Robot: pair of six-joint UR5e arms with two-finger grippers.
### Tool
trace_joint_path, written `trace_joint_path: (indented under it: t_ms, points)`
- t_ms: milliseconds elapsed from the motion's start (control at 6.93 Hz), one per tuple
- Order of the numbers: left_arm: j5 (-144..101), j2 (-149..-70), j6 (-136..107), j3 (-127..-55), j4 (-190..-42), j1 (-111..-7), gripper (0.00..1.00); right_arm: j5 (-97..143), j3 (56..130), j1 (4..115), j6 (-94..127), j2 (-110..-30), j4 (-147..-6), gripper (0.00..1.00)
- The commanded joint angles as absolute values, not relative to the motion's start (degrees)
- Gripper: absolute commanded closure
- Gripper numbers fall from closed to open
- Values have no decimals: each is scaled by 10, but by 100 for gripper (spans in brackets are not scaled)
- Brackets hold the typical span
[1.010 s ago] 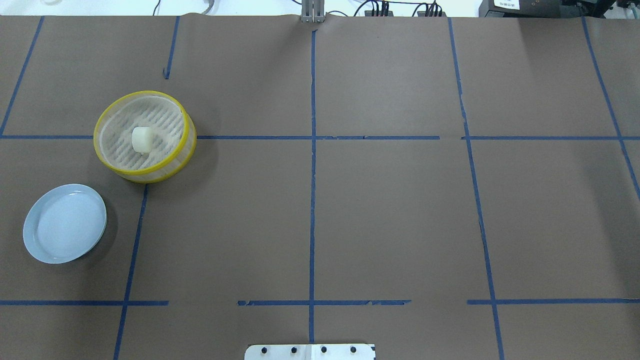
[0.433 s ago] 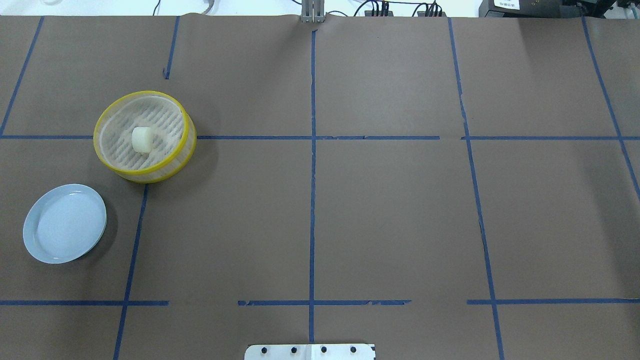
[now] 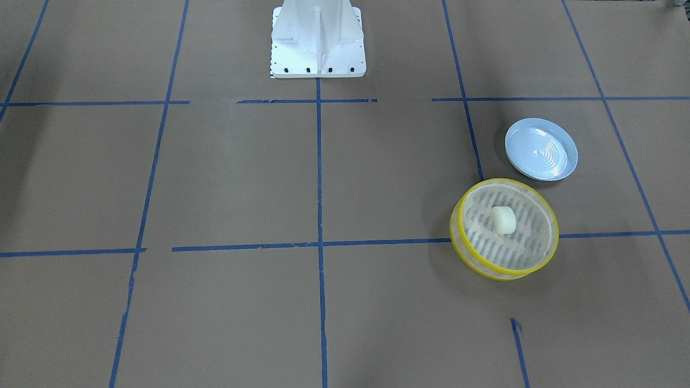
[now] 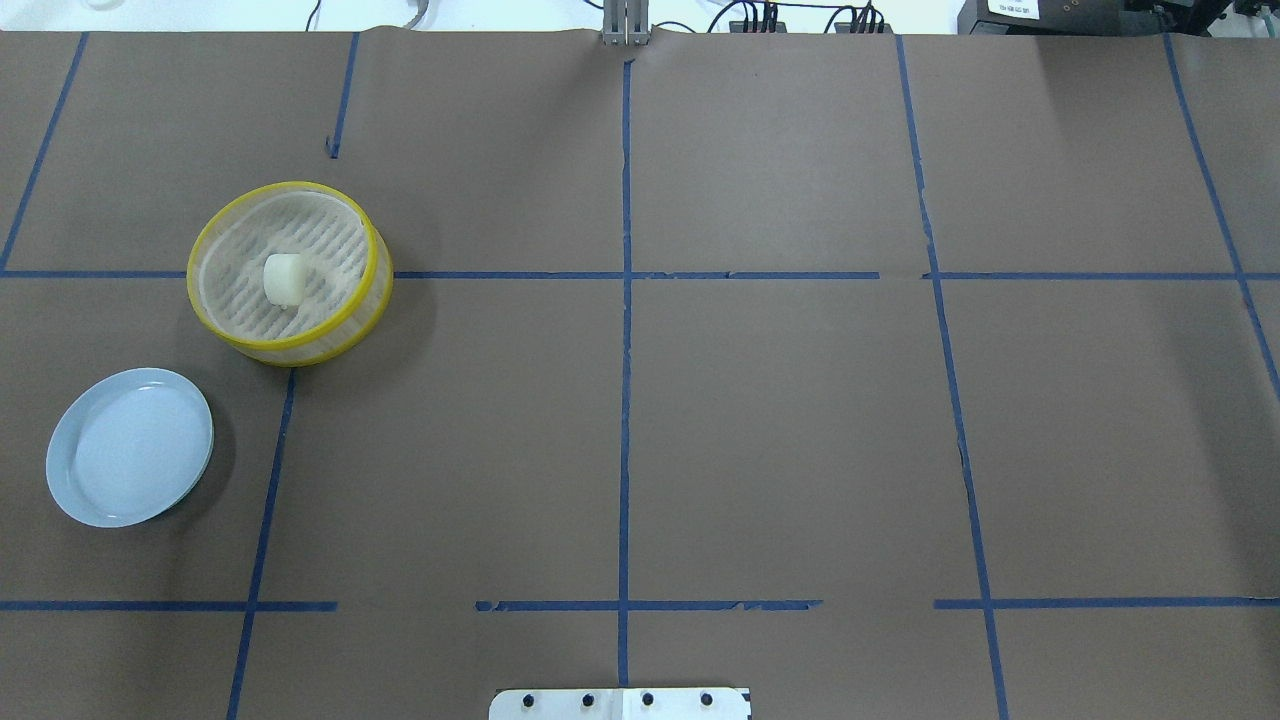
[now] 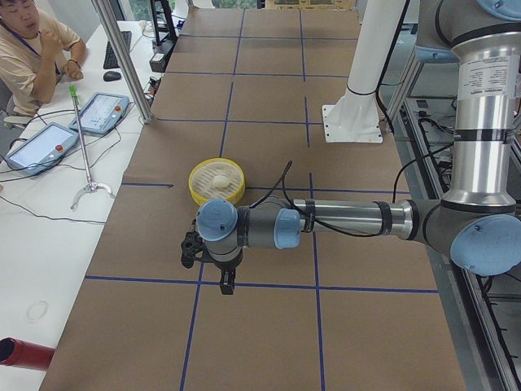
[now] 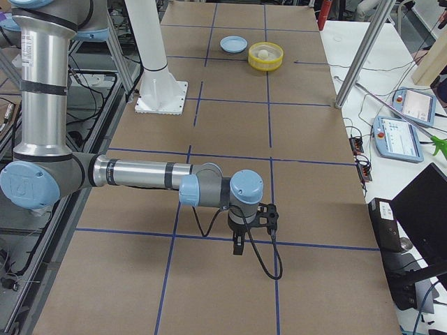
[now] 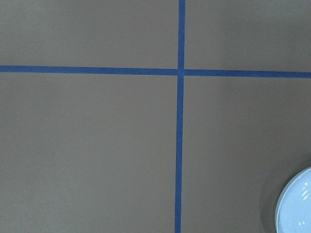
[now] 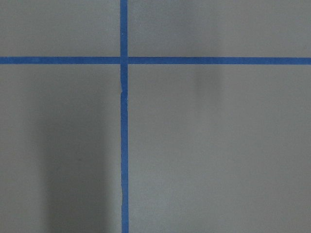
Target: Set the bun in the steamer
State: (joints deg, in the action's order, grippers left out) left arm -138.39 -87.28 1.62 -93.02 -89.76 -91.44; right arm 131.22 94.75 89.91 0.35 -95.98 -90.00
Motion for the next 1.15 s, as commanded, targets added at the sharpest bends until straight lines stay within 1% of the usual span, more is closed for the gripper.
trace_joint_path:
  t_ms: [0,866,1010]
  points:
    - [-1387,-862,16,-921,-916,-915,0,1312,947,899,4,-960,-900,0]
    - [-1383,-865,16,-942,-904,-917,0,1312,947,899,4,-960,-900,0]
    - [-1383,-870,16,-940,-882,-915,0,1312,947,899,4,-960,-900,0]
